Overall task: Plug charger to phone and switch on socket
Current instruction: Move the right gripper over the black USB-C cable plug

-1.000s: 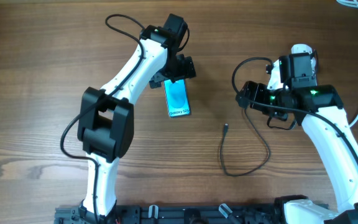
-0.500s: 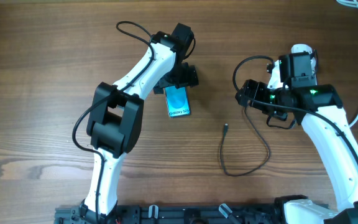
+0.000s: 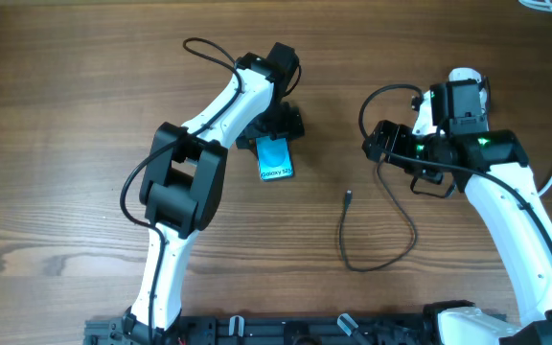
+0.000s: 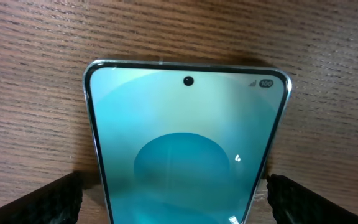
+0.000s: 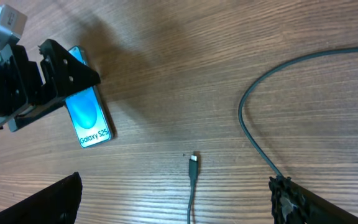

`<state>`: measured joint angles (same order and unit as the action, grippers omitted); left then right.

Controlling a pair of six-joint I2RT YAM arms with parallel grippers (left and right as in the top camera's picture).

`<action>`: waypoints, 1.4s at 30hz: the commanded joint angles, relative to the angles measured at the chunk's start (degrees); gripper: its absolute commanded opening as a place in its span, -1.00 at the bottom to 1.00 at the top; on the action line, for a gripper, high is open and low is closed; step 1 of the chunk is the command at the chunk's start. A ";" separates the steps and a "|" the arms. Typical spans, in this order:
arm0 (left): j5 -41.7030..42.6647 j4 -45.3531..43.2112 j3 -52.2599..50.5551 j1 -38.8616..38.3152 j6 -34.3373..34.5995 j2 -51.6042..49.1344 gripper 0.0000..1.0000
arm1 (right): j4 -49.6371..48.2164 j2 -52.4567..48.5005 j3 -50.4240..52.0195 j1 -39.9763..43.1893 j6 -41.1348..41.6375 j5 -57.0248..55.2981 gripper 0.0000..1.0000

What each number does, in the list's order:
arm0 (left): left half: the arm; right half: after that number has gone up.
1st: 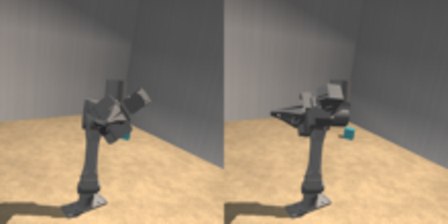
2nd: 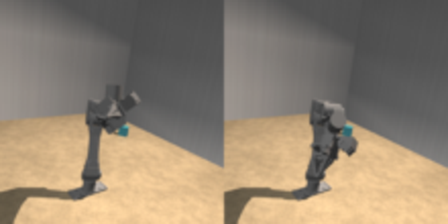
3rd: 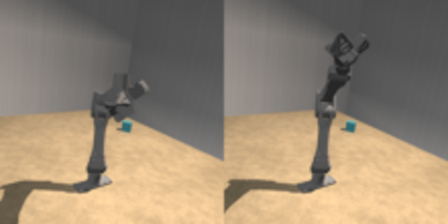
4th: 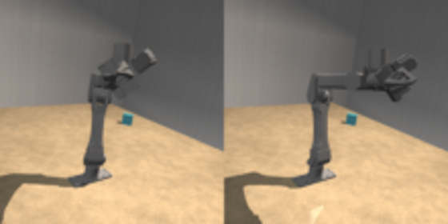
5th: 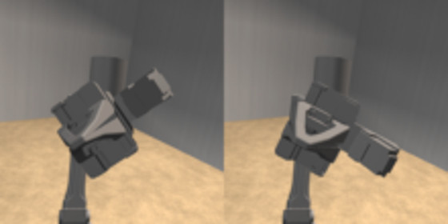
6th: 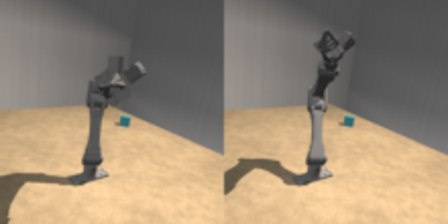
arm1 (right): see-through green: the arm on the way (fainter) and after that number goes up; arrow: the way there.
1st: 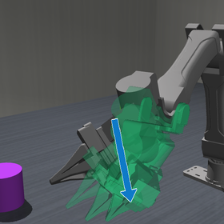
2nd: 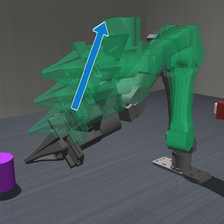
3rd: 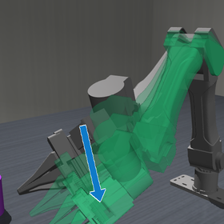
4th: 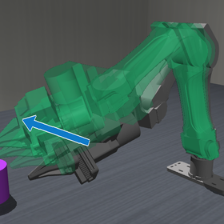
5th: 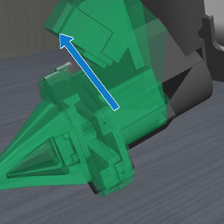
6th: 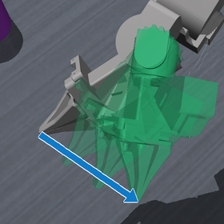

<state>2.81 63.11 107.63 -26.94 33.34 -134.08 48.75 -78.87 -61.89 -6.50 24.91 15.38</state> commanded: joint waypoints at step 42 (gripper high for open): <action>-1.38 0.98 -0.92 0.04 0.17 -5.38 0.63 | -0.50 -7.63 7.06 -0.37 0.44 -1.38 0.90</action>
<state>1.56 64.01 107.98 -27.05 33.34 -134.91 47.86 -83.74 -55.20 -6.50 25.32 15.00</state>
